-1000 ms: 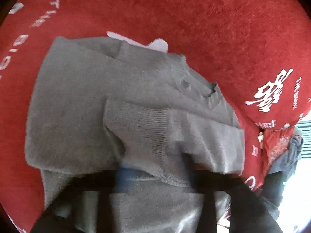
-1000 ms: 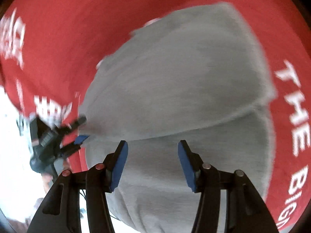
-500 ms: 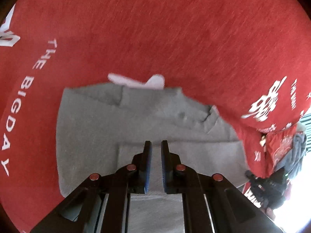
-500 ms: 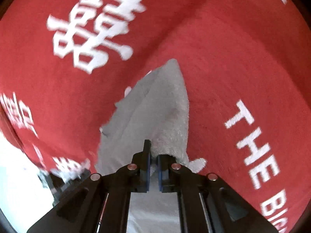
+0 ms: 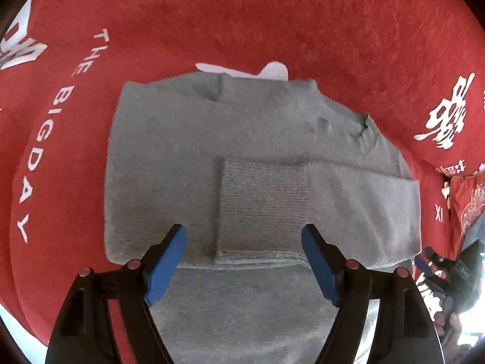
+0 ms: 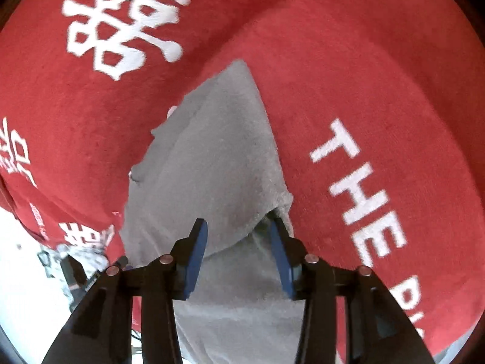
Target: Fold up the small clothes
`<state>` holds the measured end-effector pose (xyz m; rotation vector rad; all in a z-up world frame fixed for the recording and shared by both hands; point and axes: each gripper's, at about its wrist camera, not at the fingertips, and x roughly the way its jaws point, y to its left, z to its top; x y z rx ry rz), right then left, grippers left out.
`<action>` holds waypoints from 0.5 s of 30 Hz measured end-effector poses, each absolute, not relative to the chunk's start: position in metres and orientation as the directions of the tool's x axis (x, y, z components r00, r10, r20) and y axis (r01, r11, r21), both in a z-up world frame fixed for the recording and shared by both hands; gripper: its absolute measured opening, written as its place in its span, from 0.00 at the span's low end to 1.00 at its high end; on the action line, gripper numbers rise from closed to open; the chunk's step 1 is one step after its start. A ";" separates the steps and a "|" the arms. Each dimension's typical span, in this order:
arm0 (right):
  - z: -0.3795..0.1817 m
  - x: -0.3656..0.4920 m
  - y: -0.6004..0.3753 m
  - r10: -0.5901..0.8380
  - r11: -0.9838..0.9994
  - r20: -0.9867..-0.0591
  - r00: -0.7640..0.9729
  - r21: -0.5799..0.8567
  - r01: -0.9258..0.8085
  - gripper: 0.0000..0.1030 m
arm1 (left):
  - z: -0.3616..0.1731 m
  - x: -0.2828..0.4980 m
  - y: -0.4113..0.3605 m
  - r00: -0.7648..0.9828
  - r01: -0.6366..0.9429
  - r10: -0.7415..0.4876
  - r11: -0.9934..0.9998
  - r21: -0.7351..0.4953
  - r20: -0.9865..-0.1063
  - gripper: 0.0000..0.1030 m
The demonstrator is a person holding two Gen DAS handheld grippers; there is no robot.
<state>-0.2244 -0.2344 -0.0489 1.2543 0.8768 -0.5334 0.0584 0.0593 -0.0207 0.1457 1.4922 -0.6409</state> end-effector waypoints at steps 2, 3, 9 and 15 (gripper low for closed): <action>-0.038 -0.227 -0.240 0.069 0.286 -0.817 0.573 0.566 0.773 0.46 | -0.023 0.058 0.055 -0.041 0.487 -0.291 0.830 -0.273 -0.956 0.76; -0.036 -0.228 -0.249 0.052 0.295 -0.821 0.568 0.556 0.777 0.46 | -0.024 0.057 0.054 -0.033 0.489 -0.282 0.832 -0.262 -0.959 0.76; -0.069 -0.217 -0.307 0.107 0.196 -0.775 0.623 0.631 0.751 0.46 | -0.031 0.053 0.052 -0.004 0.513 -0.240 0.833 -0.208 -0.971 0.76; -0.066 -0.181 -0.312 0.176 0.359 -0.803 0.569 0.591 0.723 0.08 | -0.033 0.046 0.043 0.039 0.533 -0.200 0.833 -0.149 -0.979 0.76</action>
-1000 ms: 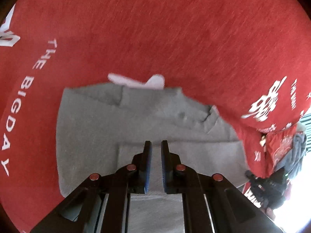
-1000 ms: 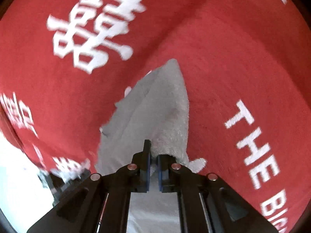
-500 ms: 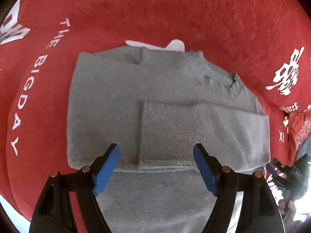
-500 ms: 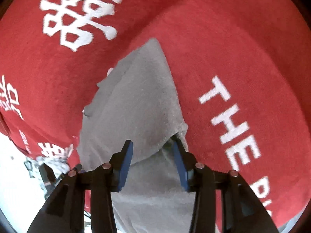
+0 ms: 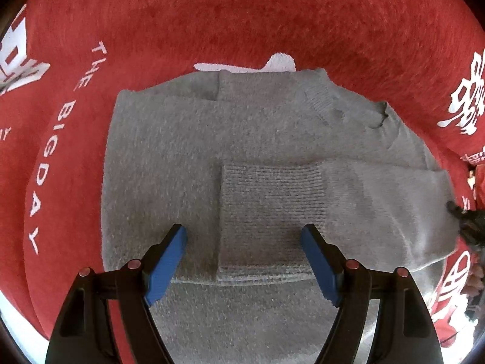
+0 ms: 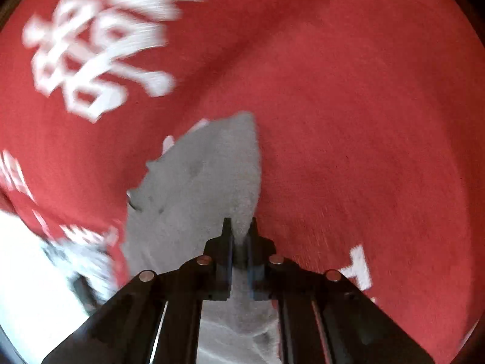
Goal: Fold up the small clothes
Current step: 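Fold the held side edge toward the sweater center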
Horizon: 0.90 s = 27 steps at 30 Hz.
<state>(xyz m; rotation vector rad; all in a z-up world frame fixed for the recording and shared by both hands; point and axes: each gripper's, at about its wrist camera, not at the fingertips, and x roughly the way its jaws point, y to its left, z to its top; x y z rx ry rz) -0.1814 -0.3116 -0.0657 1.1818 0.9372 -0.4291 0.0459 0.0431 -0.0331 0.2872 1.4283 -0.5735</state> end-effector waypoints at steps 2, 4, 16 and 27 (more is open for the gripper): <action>-0.049 -0.172 -0.303 0.114 0.476 -0.844 0.524 0.509 0.717 0.08 | -0.036 0.043 0.041 0.063 0.547 -0.180 0.829 -0.117 -0.982 0.76; -0.055 -0.171 -0.300 0.086 0.540 -0.891 0.445 0.417 0.731 0.08 | -0.037 0.041 0.037 0.085 0.556 -0.169 0.826 -0.094 -0.982 0.76; -0.026 -0.192 -0.276 -0.009 0.564 -0.935 0.355 0.288 0.774 0.27 | -0.010 0.035 0.049 0.102 0.558 -0.158 0.826 -0.075 -0.982 0.72; -0.043 -0.178 -0.218 0.064 0.676 -0.954 0.294 0.259 0.690 0.24 | -0.026 0.030 0.038 0.111 0.582 -0.107 0.813 -0.023 -0.988 0.72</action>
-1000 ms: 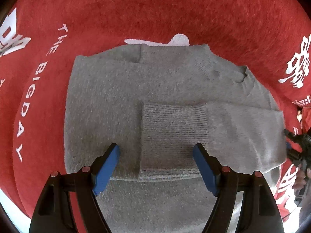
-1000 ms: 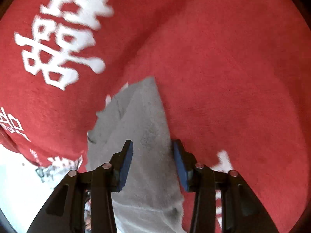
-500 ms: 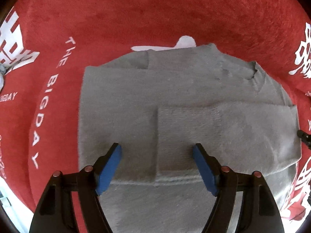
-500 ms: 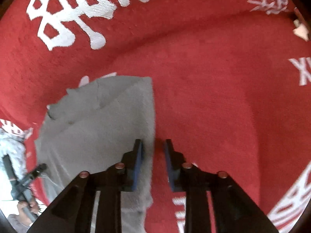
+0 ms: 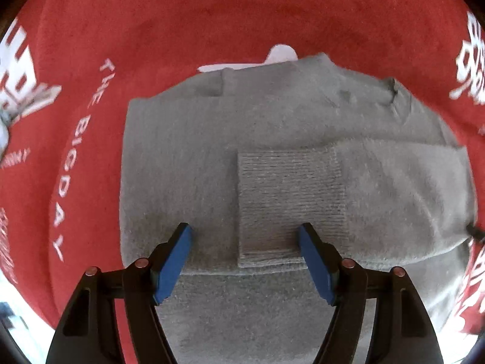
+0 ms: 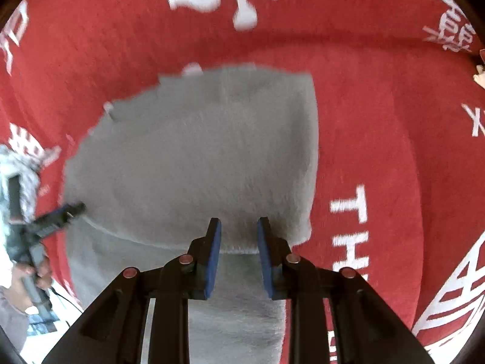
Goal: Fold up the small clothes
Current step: 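Fold the held side edge toward the sweater center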
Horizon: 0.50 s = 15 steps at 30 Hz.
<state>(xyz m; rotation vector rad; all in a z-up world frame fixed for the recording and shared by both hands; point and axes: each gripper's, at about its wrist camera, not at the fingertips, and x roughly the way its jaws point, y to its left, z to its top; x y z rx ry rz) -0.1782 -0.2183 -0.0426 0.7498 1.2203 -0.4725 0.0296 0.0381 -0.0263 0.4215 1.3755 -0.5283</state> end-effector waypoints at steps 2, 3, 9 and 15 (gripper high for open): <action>-0.047 -0.184 -0.218 0.058 0.681 -0.949 0.309 0.264 0.683 0.22 | -0.025 0.031 0.043 0.105 0.570 -0.104 0.821 -0.026 -0.989 0.72; -0.045 -0.188 -0.219 0.056 0.681 -0.948 0.312 0.265 0.682 0.22 | -0.024 0.032 0.045 0.107 0.569 -0.099 0.822 -0.020 -0.989 0.72; -0.032 -0.211 -0.220 0.104 0.613 -0.936 0.337 0.327 0.719 0.26 | -0.014 0.026 0.051 0.072 0.547 -0.082 0.836 -0.029 -0.994 0.72; -0.026 -0.218 -0.206 0.153 0.543 -0.916 0.370 0.391 0.743 0.29 | -0.001 0.004 0.047 0.064 0.568 -0.064 0.823 -0.016 -0.996 0.72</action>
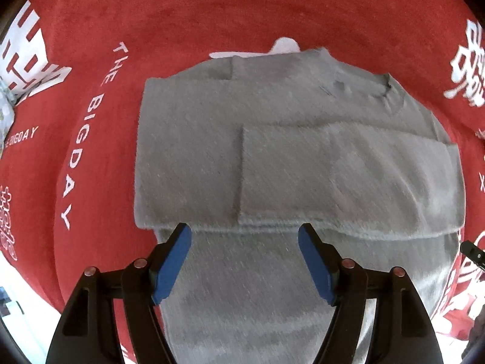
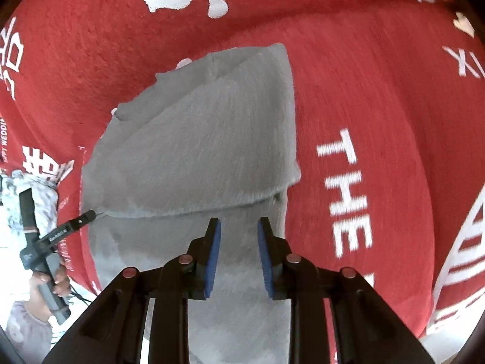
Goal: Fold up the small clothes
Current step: 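Fold the held side edge toward the sweater center, then open the right gripper and lift it away from the folded sweater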
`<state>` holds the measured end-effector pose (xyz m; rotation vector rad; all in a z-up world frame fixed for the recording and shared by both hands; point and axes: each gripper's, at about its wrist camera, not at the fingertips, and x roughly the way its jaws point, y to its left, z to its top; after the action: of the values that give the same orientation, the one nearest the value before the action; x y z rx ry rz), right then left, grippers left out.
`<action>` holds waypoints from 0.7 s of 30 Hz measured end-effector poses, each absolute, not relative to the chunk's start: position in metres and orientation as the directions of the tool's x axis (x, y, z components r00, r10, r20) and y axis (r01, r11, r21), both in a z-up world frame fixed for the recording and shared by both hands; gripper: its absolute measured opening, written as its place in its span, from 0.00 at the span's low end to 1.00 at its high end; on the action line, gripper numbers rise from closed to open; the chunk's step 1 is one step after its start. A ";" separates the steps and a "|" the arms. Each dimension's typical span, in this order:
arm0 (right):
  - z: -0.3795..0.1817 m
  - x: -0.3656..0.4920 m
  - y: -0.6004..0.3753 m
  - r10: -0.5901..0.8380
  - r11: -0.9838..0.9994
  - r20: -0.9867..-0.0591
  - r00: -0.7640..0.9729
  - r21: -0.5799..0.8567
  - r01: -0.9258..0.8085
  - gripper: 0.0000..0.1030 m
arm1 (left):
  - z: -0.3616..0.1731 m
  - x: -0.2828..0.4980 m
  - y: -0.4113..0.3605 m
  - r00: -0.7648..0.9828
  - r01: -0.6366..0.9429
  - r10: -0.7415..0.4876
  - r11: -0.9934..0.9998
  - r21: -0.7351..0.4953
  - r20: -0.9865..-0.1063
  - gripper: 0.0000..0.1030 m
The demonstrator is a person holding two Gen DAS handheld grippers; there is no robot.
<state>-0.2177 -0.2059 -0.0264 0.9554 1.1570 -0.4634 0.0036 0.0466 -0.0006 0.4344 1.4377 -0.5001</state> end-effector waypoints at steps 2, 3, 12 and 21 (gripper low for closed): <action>-0.025 -0.218 -0.200 0.167 0.533 -0.912 0.374 0.403 0.744 0.33 | 0.001 -0.003 0.045 0.067 0.585 -0.056 0.811 -0.006 -0.996 0.72; -0.025 -0.219 -0.197 0.173 0.529 -0.910 0.377 0.409 0.744 0.37 | 0.002 -0.008 0.043 0.069 0.595 -0.051 0.804 0.000 -0.996 0.72; -0.031 -0.219 -0.185 0.216 0.519 -0.903 0.372 0.429 0.739 0.41 | 0.002 -0.037 0.038 0.037 0.629 -0.006 0.778 0.018 -0.999 0.72; -0.033 -0.217 -0.189 0.229 0.528 -0.902 0.365 0.430 0.732 0.50 | 0.010 -0.051 0.032 0.059 0.613 0.009 0.789 0.043 -0.998 0.89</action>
<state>-0.2166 -0.1888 -0.0326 1.0063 1.1919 -0.4051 -0.0508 0.0319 0.0096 0.5352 1.4543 -0.4915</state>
